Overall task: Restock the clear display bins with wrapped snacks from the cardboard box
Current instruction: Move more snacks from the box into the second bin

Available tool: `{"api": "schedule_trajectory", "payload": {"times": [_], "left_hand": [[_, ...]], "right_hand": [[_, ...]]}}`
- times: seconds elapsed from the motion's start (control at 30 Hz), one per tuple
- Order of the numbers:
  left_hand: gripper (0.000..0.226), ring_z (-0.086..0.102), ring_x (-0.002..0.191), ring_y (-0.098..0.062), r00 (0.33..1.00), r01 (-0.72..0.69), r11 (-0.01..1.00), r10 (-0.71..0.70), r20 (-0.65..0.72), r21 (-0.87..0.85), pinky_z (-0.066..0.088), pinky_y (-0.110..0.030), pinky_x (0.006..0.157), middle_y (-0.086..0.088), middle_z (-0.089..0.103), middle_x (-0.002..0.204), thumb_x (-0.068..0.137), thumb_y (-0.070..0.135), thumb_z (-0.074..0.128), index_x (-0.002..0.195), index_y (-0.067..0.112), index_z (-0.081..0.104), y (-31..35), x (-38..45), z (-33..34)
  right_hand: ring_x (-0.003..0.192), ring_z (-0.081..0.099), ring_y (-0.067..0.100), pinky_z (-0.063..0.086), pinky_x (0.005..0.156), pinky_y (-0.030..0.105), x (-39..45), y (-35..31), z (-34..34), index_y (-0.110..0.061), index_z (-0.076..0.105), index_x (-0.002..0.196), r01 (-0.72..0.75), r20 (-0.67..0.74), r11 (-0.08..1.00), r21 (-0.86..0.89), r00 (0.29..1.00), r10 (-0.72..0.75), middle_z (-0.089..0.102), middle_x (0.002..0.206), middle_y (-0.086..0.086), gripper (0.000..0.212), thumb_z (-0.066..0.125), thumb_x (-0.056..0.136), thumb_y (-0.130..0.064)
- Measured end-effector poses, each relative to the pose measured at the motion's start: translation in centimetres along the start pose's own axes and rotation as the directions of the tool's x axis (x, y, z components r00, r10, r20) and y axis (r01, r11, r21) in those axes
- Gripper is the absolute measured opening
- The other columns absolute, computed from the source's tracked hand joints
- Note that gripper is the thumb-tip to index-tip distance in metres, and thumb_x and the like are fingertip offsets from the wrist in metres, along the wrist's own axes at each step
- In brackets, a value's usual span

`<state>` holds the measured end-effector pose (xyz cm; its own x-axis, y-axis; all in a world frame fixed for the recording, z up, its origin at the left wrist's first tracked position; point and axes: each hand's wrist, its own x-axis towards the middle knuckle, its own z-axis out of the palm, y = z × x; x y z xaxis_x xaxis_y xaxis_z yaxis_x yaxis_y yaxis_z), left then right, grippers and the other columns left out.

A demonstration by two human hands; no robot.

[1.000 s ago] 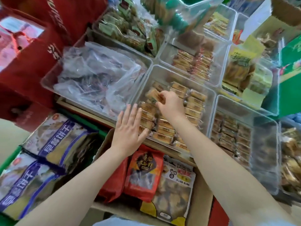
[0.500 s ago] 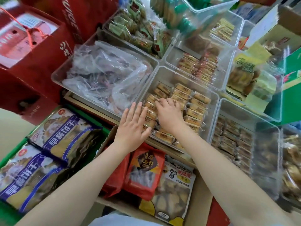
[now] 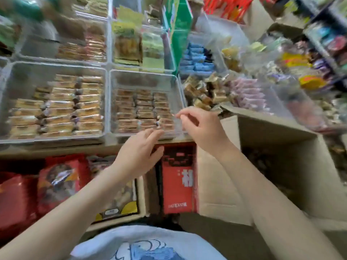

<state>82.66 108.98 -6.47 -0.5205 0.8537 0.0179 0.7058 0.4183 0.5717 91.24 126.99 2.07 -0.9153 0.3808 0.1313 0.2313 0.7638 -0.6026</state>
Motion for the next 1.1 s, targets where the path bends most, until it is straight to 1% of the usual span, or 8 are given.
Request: {"api": "schedule_trajectory", "payload": {"times": [0.1, 0.2, 0.4, 0.53, 0.77, 0.87, 1.0, 1.1], "left_hand": [[0.054, 0.05, 0.129, -0.023, 0.995, -0.102, 0.979, 0.102, -0.008, -0.179, 0.044, -0.033, 0.099, -0.004, 0.05, 0.145, 0.098, 0.045, 0.048, 0.145, 0.019, 0.049, 10.0, 2.6, 4.0], [0.059, 0.03, 0.146, -0.016, 0.991, -0.134, 0.961, 0.133, -0.021, -0.243, 0.029, -0.037, 0.117, 0.007, 0.029, 0.161, 0.097, 0.047, 0.05, 0.153, 0.03, 0.037, 17.5, 4.3, 8.7], [0.069, -0.011, 0.153, -0.005, 1.0, 0.009, 0.995, -0.008, 0.005, -0.097, 0.003, -0.034, 0.126, 0.011, -0.005, 0.168, 0.102, 0.029, 0.052, 0.161, 0.022, 0.017, 22.8, 6.3, 13.9], [0.065, -0.011, 0.152, -0.001, 1.0, 0.026, 0.998, -0.026, 0.002, -0.056, 0.004, -0.035, 0.125, 0.013, -0.001, 0.168, 0.101, 0.034, 0.045, 0.16, 0.025, 0.02, 22.7, 6.1, 13.9], [0.066, 0.004, 0.155, -0.008, 0.999, 0.017, 0.983, -0.023, -0.034, -0.181, 0.012, -0.045, 0.125, 0.008, 0.01, 0.168, 0.093, 0.03, 0.038, 0.158, 0.021, 0.029, 22.5, 6.1, 14.8], [0.065, 0.004, 0.155, -0.007, 0.998, 0.029, 0.983, -0.039, -0.049, -0.182, 0.008, -0.035, 0.126, 0.009, 0.011, 0.168, 0.094, 0.029, 0.037, 0.158, 0.021, 0.029, 22.6, 6.0, 14.9], [0.065, 0.004, 0.155, -0.008, 0.998, 0.036, 0.983, -0.045, -0.045, -0.181, 0.009, -0.035, 0.126, 0.008, 0.01, 0.168, 0.095, 0.029, 0.038, 0.158, 0.021, 0.029, 22.4, 6.0, 14.8], [0.064, 0.004, 0.155, -0.008, 0.998, 0.024, 0.982, -0.033, -0.045, -0.185, 0.013, -0.045, 0.125, 0.01, 0.009, 0.168, 0.095, 0.03, 0.039, 0.158, 0.022, 0.029, 22.4, 5.8, 14.7]], "right_hand": [[0.063, 0.059, 0.006, 0.045, 0.061, 0.02, -4.0, 7.4, -7.4, -0.015, 0.074, 0.097, -0.149, -0.176, 0.988, 0.024, 0.973, 0.151, 0.064, 0.069, -0.01, 0.019, 0.056, 0.098, -0.018], [0.072, 0.062, 0.009, 0.05, 0.069, 0.025, -7.0, 15.8, -11.9, -0.017, 0.072, 0.098, -0.294, -0.227, 0.956, -0.009, 0.932, 0.284, 0.062, 0.072, -0.015, 0.02, 0.052, 0.099, -0.021], [0.101, 0.063, 0.024, 0.043, 0.073, 0.028, -9.4, 28.5, -11.5, -0.016, 0.068, 0.117, -0.508, 0.094, 0.837, -0.203, 0.841, 0.533, 0.068, 0.112, 0.004, 0.025, 0.052, 0.1, -0.025], [0.113, 0.062, 0.031, 0.048, 0.084, 0.032, -9.7, 34.8, -7.0, -0.015, 0.067, 0.12, -0.49, 0.326, 0.843, -0.222, 0.777, 0.538, 0.067, 0.123, 0.012, 0.025, 0.055, 0.098, -0.021], [0.141, 0.032, 0.034, 0.031, 0.111, 0.045, -10.0, 41.2, -0.2, -0.013, 0.033, 0.15, -0.344, 0.405, 0.759, -0.553, 0.685, 0.606, 0.034, 0.154, 0.015, 0.054, 0.051, 0.098, -0.018], [0.141, 0.032, 0.032, 0.026, 0.111, 0.044, -9.9, 42.4, 1.0, -0.014, 0.035, 0.148, -0.303, 0.379, 0.73, -0.613, 0.697, 0.608, 0.037, 0.153, 0.013, 0.052, 0.047, 0.098, -0.014], [0.138, 0.037, 0.03, 0.03, 0.11, 0.046, -9.2, 42.3, 1.3, -0.017, 0.042, 0.143, -0.268, 0.409, 0.802, -0.533, 0.749, 0.522, 0.043, 0.149, 0.01, 0.05, 0.057, 0.095, -0.024], [0.117, 0.059, 0.028, 0.045, 0.091, 0.035, -8.4, 39.9, -0.2, -0.016, 0.06, 0.125, -0.473, 0.469, 0.861, -0.185, 0.728, 0.501, 0.062, 0.126, 0.009, 0.045, 0.069, 0.091, -0.043]]}}
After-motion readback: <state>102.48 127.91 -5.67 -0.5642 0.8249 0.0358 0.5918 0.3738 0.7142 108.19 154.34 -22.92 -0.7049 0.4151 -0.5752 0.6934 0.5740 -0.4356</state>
